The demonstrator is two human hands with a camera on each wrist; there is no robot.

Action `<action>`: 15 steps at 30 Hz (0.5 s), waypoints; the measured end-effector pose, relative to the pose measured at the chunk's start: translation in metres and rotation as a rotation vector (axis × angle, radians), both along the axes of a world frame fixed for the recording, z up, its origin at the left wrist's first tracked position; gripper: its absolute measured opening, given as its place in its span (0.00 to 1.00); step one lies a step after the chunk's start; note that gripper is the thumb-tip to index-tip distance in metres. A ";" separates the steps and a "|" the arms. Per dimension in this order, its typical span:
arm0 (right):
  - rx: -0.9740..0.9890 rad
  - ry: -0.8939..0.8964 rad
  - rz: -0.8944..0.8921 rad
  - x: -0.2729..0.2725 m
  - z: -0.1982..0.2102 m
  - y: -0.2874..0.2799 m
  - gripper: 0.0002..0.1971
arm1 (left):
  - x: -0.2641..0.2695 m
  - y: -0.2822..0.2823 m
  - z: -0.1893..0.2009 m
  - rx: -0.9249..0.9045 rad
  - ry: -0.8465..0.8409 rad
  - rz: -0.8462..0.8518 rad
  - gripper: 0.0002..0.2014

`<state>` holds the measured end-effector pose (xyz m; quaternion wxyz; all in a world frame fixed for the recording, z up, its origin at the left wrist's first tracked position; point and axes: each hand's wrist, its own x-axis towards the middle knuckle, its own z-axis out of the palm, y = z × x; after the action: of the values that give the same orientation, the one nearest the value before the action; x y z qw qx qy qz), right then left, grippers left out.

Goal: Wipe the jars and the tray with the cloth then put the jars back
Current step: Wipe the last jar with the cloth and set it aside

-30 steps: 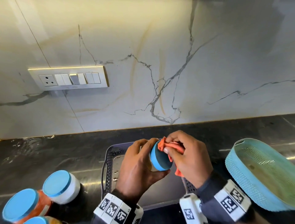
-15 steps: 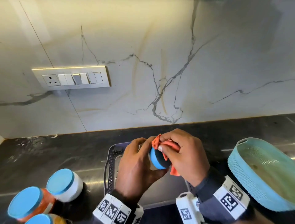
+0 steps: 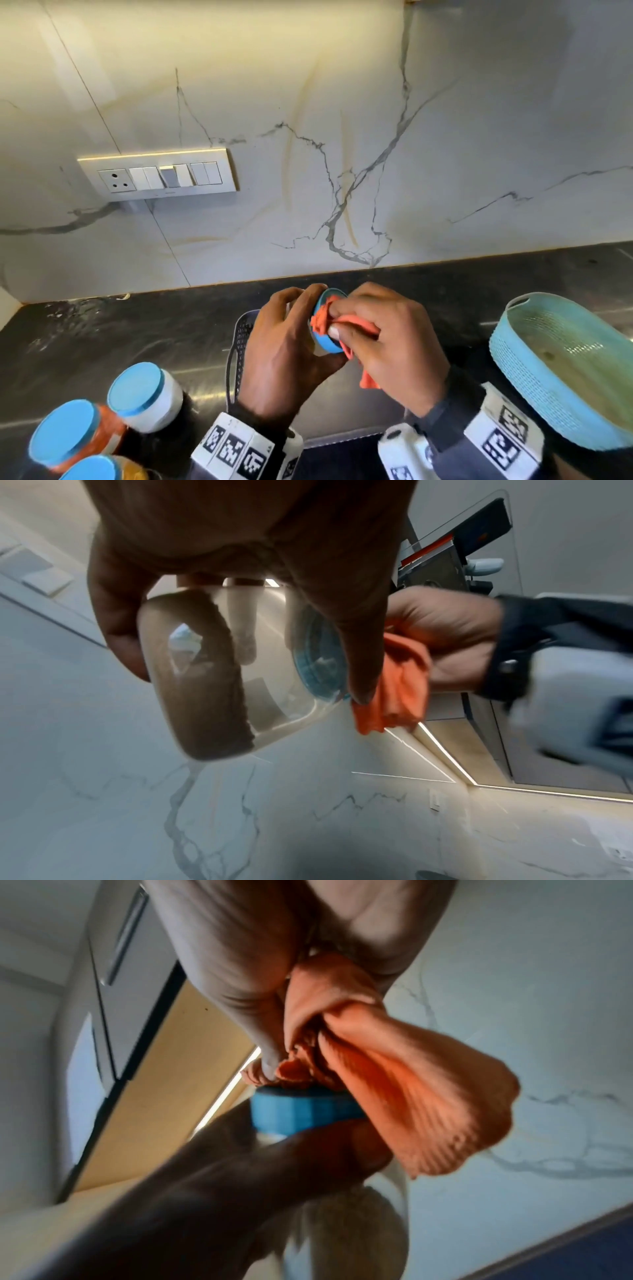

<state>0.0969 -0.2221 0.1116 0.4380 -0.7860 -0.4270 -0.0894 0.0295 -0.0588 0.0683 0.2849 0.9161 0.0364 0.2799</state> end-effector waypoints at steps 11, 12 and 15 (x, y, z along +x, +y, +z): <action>-0.007 -0.066 -0.069 0.015 0.001 0.004 0.07 | -0.003 -0.013 0.004 0.019 -0.011 0.002 0.37; -0.025 -0.074 -0.028 0.009 0.001 0.001 0.07 | -0.003 -0.010 0.004 0.013 -0.021 0.008 0.36; -0.047 -0.011 0.059 0.005 -0.014 -0.017 0.09 | -0.003 -0.002 0.001 0.031 0.013 0.054 0.37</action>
<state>0.1024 -0.2388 0.0974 0.4194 -0.7827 -0.4545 -0.0706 0.0261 -0.0608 0.0697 0.2626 0.9209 0.0588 0.2819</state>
